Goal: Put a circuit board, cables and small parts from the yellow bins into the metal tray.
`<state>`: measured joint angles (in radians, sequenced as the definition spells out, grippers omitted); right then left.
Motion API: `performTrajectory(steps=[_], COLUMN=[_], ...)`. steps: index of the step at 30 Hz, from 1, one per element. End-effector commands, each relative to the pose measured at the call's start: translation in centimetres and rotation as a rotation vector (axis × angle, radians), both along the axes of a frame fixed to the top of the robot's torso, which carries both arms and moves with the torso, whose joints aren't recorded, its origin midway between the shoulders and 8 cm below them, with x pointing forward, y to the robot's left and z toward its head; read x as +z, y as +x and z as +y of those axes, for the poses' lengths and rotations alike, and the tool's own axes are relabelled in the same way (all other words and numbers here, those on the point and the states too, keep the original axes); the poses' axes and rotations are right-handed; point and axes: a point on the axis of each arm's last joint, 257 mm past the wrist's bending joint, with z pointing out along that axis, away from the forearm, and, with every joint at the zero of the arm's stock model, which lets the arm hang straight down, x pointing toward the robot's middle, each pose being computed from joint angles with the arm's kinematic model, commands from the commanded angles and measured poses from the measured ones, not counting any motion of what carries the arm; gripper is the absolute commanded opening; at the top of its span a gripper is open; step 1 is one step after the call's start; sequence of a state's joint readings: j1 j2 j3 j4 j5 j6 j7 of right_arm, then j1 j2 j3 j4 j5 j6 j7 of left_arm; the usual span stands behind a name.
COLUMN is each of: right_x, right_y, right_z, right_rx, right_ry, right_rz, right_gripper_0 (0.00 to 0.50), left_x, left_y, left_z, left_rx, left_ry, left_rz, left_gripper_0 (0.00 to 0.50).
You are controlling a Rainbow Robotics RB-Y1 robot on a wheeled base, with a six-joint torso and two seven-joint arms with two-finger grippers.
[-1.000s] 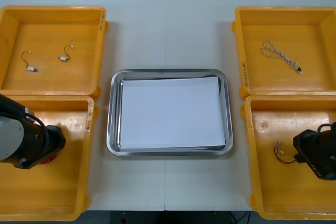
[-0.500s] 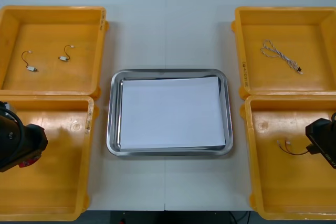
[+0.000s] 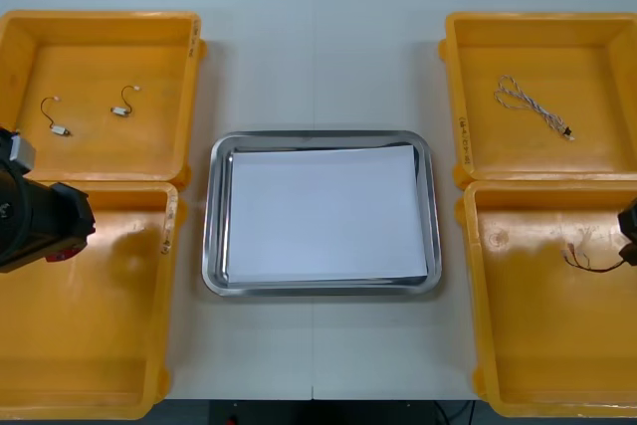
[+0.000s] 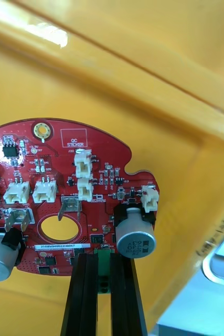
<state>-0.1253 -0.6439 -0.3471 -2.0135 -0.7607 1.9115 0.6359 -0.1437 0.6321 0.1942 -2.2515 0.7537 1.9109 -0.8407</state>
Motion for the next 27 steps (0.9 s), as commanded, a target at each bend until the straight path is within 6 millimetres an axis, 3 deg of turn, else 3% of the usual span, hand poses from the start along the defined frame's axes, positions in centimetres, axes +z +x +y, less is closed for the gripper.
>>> performTrajectory(steps=[1, 10, 16, 27], right_x=[4.7, 7.5, 9.2, 12.6], right_y=[0.7, 0.2, 0.1, 1.6], right_z=[-2.6, -3.7, -3.3, -2.2], right_rx=[0.054, 0.121, 0.208, 0.551], right_ry=[-0.087, -0.12, -0.131, -0.269], right_rz=[-0.066, -0.07, -0.074, -0.131], right_gripper_0=[0.0, 0.0, 0.0, 0.0], left_x=[4.1, 6.9, 7.5, 7.6], left_y=[1.1, 2.2, 2.7, 3.0], left_z=[0.3, -1.8, -3.7, -8.7], left_rx=[-0.147, -0.266, -0.335, -0.463], left_ry=[0.085, 0.13, 0.152, 0.141], left_rz=[-0.082, -0.122, -0.123, -0.109], left_gripper_0=[0.0, 0.001, 0.0, 0.0])
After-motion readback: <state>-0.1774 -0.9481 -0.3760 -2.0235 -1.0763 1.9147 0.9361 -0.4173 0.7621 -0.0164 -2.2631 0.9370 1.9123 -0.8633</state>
